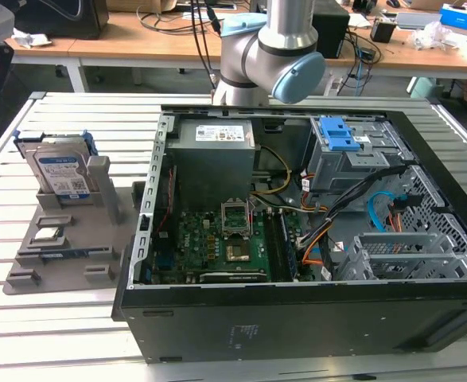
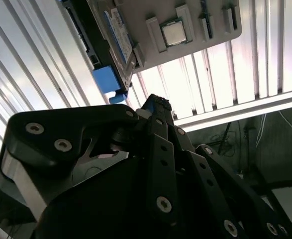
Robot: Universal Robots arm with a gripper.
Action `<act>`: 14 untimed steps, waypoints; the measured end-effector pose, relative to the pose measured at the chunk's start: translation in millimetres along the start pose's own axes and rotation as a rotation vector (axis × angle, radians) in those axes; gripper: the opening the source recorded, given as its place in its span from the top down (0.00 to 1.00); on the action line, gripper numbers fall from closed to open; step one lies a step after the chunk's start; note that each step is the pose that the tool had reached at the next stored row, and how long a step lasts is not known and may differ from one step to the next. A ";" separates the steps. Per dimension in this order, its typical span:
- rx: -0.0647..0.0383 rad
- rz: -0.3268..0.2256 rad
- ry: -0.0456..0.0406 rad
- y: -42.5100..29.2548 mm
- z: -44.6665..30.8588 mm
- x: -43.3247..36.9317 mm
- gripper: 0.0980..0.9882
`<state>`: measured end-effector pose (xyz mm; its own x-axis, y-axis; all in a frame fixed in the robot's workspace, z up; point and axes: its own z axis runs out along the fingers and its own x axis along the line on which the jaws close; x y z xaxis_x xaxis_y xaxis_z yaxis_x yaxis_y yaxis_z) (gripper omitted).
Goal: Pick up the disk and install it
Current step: 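Pick up the disk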
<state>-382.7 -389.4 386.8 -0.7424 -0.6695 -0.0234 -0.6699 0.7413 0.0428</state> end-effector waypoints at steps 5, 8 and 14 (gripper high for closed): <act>-0.001 -0.038 0.0016 0.0 0.0 0.0 0.99; -0.002 -0.066 0.0028 0.0 0.0 0.0 0.99; -0.003 -0.137 0.0058 0.0 0.0 0.0 0.99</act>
<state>-382.7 -389.4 386.8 -0.6439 -0.7647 -0.0235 -0.7649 0.6428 0.0428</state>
